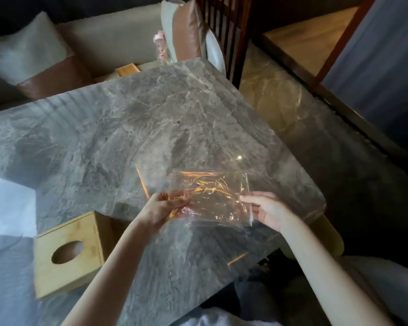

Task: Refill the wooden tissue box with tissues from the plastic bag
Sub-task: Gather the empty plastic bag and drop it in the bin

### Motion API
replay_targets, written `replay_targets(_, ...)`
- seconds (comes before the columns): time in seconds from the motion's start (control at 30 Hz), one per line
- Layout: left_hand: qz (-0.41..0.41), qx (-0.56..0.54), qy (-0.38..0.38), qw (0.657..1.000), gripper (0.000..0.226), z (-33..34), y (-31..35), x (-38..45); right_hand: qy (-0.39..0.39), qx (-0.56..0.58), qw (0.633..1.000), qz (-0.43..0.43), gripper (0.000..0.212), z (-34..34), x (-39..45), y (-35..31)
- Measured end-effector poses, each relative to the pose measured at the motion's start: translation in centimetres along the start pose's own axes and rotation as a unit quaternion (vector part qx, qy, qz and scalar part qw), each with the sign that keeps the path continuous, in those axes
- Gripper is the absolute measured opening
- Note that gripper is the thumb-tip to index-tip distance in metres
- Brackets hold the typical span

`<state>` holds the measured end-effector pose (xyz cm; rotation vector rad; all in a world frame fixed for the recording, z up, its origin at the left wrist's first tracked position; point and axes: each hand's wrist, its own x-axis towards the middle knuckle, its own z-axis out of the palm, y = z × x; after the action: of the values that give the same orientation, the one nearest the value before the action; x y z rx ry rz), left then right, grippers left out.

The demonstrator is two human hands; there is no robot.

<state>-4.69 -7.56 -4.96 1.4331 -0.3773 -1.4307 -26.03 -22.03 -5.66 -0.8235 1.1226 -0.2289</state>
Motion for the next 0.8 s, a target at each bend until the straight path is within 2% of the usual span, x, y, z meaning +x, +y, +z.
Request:
replay_targets(0.07,-0.010,0.004,-0.012,1.000,0.023,2.3,0.3,1.9,0.007,0.015,1.000,-0.017,0.011,-2.3,-0.2,-0.5)
replay_targets(0.23,-0.021,0.015,-0.023,0.999,0.012,10.6,1.5,8.0,0.076,0.099,0.991,-0.045,0.013,-10.8,-0.9,-3.0)
replay_targets(0.37,-0.027,0.084,-0.044,0.995,0.017,18.6,1.7,13.5,0.171,0.139,0.975,-0.034,0.021,-18.6,-0.2,-4.2)
replay_targets(0.47,-0.027,0.140,-0.056,0.988,0.024,24.5,1.0,18.3,0.218,0.165,0.962,-0.032,0.016,-24.1,0.7,-4.5)
replay_targets(0.6,-0.045,0.216,-0.090,0.971,0.018,31.9,-0.8,24.8,0.273,0.209,0.939,-0.014,0.012,-31.2,2.3,-3.5)
replay_targets(0.7,-0.087,0.259,-0.118,0.955,0.015,37.1,-2.8,28.7,0.304,0.265,0.915,0.002,0.013,-35.7,3.4,-1.5)
replay_targets(0.8,-0.119,0.308,-0.143,0.933,0.021,41.5,-5.6,31.5,0.337,0.320,0.885,0.014,0.018,-39.1,4.6,1.4)
